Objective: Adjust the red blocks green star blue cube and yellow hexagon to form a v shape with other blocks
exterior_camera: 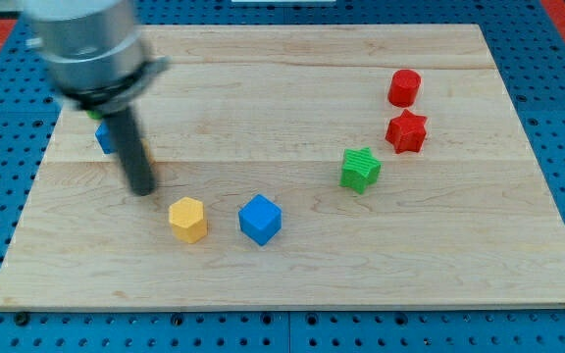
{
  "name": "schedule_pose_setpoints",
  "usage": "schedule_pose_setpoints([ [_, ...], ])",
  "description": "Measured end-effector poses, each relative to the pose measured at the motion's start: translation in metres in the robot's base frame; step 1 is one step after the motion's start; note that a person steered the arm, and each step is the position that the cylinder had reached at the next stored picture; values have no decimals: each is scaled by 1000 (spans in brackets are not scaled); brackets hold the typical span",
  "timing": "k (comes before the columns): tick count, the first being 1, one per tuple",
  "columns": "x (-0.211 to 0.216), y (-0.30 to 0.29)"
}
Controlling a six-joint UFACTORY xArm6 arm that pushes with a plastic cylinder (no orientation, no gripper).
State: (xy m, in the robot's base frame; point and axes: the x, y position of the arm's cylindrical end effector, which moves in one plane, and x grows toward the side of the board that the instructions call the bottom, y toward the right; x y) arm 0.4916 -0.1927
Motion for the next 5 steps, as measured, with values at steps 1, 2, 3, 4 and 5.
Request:
schedule_pose_setpoints([
  [1,61,8],
  [2,104,86],
  [3,80,130],
  [4,39,120],
  [5,48,122],
])
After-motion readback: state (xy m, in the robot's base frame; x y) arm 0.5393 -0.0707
